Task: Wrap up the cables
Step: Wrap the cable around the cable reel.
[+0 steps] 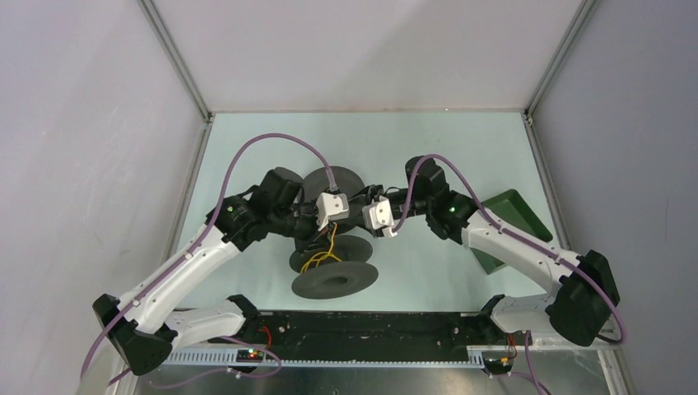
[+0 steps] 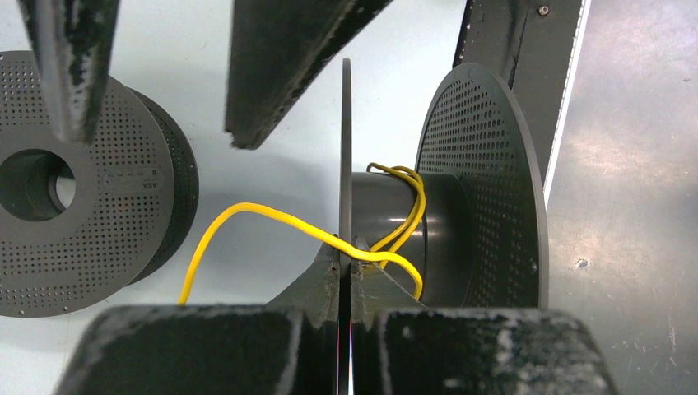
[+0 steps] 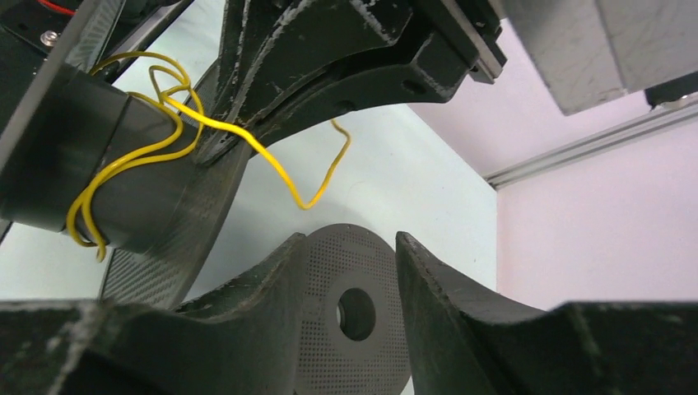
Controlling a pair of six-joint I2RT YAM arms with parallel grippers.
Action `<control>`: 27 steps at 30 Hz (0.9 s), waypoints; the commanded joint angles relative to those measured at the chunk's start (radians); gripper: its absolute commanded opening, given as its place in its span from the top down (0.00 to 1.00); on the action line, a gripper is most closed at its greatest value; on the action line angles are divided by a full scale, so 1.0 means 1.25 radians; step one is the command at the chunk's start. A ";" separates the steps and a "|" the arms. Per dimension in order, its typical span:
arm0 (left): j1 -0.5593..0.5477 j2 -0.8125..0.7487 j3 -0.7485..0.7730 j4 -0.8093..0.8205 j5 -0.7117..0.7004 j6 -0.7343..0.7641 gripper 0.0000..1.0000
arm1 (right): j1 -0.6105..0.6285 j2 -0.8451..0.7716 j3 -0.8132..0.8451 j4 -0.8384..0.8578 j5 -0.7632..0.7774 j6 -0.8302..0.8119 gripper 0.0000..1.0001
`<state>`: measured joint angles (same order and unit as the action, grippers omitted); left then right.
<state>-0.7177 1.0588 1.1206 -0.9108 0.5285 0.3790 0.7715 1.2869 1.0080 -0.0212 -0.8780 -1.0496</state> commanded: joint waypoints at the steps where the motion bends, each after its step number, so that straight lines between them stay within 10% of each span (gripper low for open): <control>1: -0.004 -0.018 0.034 0.010 0.057 0.030 1.00 | 0.004 0.012 0.007 0.091 -0.001 0.011 0.53; 27: -0.004 -0.009 0.059 -0.004 0.121 0.065 1.00 | 0.014 0.106 0.039 0.024 -0.216 -0.044 0.55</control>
<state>-0.7177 1.0592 1.1404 -0.9451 0.6182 0.4408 0.7734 1.3991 1.0103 -0.0402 -1.0946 -1.1183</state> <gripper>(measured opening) 0.023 0.468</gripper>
